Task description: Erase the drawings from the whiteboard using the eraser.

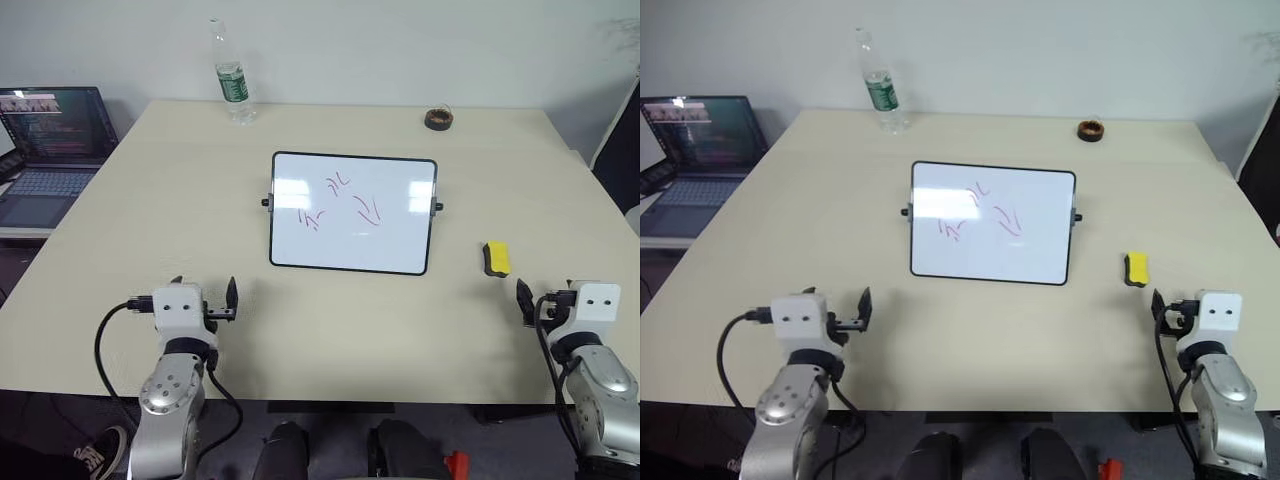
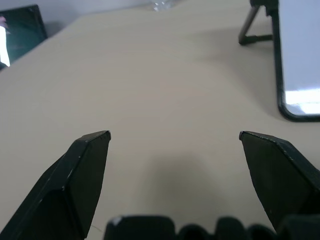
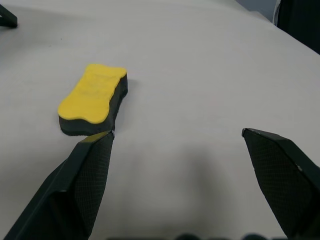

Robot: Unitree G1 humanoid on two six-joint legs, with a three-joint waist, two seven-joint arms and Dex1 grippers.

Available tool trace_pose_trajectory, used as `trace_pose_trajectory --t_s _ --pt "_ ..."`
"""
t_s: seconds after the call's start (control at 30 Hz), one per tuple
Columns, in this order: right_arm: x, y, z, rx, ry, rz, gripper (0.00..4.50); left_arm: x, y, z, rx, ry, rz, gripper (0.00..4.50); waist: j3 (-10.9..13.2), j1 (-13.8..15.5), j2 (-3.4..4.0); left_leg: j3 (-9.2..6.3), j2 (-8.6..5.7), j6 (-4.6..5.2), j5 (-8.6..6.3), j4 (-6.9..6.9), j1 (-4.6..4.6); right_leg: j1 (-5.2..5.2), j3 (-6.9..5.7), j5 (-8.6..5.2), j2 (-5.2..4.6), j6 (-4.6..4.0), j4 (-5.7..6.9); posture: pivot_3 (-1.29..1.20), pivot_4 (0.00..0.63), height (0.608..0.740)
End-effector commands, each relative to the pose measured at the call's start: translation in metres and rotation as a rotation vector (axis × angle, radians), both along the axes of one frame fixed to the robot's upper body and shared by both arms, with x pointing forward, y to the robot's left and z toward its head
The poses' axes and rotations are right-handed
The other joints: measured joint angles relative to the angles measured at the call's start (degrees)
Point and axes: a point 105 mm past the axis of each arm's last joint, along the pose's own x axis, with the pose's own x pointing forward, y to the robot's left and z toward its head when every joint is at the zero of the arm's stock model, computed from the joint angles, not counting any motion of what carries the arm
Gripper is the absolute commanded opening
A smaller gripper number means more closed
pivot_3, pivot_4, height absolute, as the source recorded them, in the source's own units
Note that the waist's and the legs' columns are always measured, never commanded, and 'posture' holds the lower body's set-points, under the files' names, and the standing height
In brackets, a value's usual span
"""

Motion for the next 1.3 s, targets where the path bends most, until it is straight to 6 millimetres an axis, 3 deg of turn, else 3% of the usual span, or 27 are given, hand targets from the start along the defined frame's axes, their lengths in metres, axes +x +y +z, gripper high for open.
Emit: trace_pose_trajectory --t_s 0.03,0.17,0.47,0.7,0.83,1.0,1.17,1.3 --pt "0.002 -0.013 0.018 -0.003 -0.048 -0.022 4.48 0.005 -0.007 0.014 0.028 -0.059 0.005 4.5 0.0 0.0 0.0 0.0 -0.01 0.0 0.0 0.0 0.0 0.0 0.0 0.0 0.01 0.0 0.0 0.0 0.15 0.74" --pt "0.002 -0.007 0.024 -0.043 -0.038 0.046 4.48 0.007 -0.01 0.018 0.018 -0.075 0.004 4.5 0.0 -0.02 0.0 0.0 0.0 0.0 0.0 -0.03 0.0 0.0 0.0 0.0 0.02 -0.01 0.0 0.0 0.15 0.74" --pt "-0.008 0.032 0.027 -0.009 -0.022 0.222 4.48 0.014 -0.019 0.035 0.097 -0.114 -0.22 4.5 0.0 -0.03 0.01 -0.01 0.01 0.0 0.0 -0.03 0.0 -0.01 -0.02 0.0 0.02 -0.01 0.0 0.0 0.15 0.74" --pt "0.009 0.05 0.045 0.073 -0.098 0.157 4.48 0.03 -0.073 0.06 0.083 -0.162 -0.639 4.5 0.0 0.07 0.02 -0.02 -0.02 -0.01 0.01 0.0 0.01 0.01 -0.05 0.0 0.05 0.0 0.01 0.0 0.15 0.74" --pt "0.013 0.039 0.062 0.036 -0.054 0.078 4.48 0.038 -0.122 0.074 0.05 -0.154 -0.966 4.5 0.0 0.2 0.02 -0.06 -0.06 -0.01 0.01 -0.01 -0.12 -0.03 -0.14 0.0 0.08 0.0 0.0 0.0 0.15 0.74" --pt "0.021 0.038 0.07 0.109 0.044 0.013 4.48 0.035 -0.159 0.095 0.086 -0.126 -1.315 4.5 0.01 -0.08 0.03 -0.1 -0.09 -0.01 0.02 0.0 -0.21 -0.1 -0.18 0.01 0.09 0.0 0.0 0.0 0.15 0.74" --pt "0.038 0.043 0.071 0.152 0.081 0.019 4.48 0.03 -0.174 0.101 0.146 -0.05 -1.556 4.5 0.02 -0.61 0.07 -0.06 -0.07 0.01 0.01 -0.03 -0.19 -0.13 -0.15 0.0 0.15 -0.01 0.01 0.0 0.15 0.74" --pt "0.051 0.052 0.066 0.163 0.106 0.038 4.48 0.029 -0.177 0.102 0.198 -0.015 -1.647 4.5 0.04 -0.59 0.08 -0.08 -0.08 0.01 0.01 -0.03 -0.25 -0.16 -0.15 0.0 0.14 -0.01 -0.02 0.0 0.15 0.74"
